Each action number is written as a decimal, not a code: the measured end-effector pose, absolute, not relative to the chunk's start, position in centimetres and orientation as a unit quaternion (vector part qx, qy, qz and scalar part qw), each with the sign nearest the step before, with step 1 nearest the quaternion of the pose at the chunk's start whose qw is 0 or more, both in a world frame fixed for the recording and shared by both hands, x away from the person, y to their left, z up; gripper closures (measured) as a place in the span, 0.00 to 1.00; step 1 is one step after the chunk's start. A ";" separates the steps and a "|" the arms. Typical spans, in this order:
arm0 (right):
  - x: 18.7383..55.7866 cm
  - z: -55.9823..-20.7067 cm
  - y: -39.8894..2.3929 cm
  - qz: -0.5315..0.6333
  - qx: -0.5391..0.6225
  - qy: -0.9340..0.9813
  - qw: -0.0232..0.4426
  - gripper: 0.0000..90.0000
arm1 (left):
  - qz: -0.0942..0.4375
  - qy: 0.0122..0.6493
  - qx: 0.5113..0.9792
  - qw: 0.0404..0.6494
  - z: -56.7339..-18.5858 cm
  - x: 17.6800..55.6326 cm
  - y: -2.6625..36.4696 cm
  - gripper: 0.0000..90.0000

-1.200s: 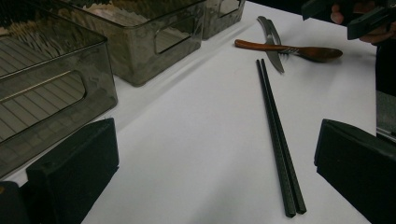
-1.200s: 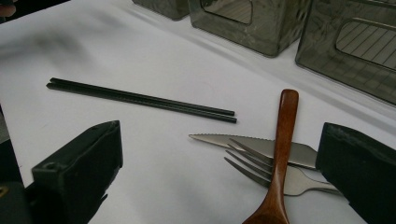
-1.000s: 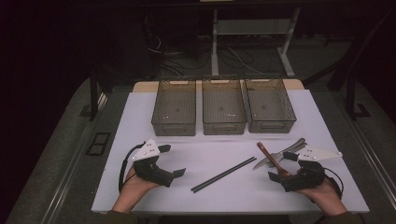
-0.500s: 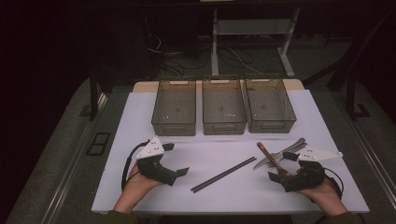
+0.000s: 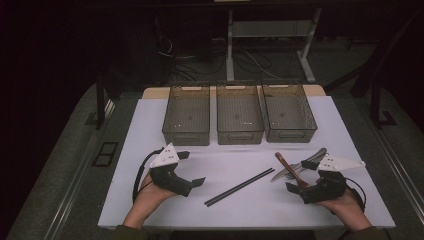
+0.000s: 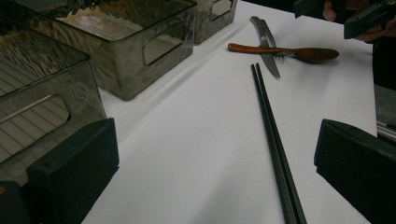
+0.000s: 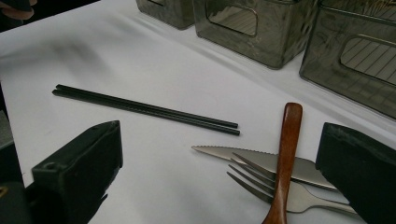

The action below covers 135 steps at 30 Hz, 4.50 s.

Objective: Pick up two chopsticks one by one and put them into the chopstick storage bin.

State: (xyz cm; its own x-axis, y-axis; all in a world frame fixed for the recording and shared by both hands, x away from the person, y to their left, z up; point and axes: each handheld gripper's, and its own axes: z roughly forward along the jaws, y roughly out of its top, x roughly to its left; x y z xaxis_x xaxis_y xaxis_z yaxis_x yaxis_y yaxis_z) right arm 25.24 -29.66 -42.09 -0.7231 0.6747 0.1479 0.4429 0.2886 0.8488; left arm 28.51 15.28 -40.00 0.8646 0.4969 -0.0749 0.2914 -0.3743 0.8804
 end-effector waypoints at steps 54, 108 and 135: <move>25.1 -42.3 -29.6 0.481 0.355 0.793 0.119 0.01 | 0.053 0.184 0.841 0.507 -40.4 30.4 6.3 0.24; 25.0 -42.4 -29.6 0.477 0.355 0.795 0.119 0.01 | 0.020 0.189 0.897 0.398 -44.6 29.1 4.5 0.88; 25.0 -42.4 -29.6 0.478 0.354 0.795 0.119 0.01 | 0.043 0.197 0.894 0.399 -45.3 28.9 4.7 0.95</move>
State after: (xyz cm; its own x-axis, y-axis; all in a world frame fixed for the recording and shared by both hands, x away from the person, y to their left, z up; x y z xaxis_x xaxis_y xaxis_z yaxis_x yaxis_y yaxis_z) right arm 25.01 -29.57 -42.43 -0.7206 0.6772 0.1487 0.4494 0.2930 0.8439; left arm 28.94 4.70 -45.30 0.9187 0.3868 -0.0801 0.3178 -0.6035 0.7313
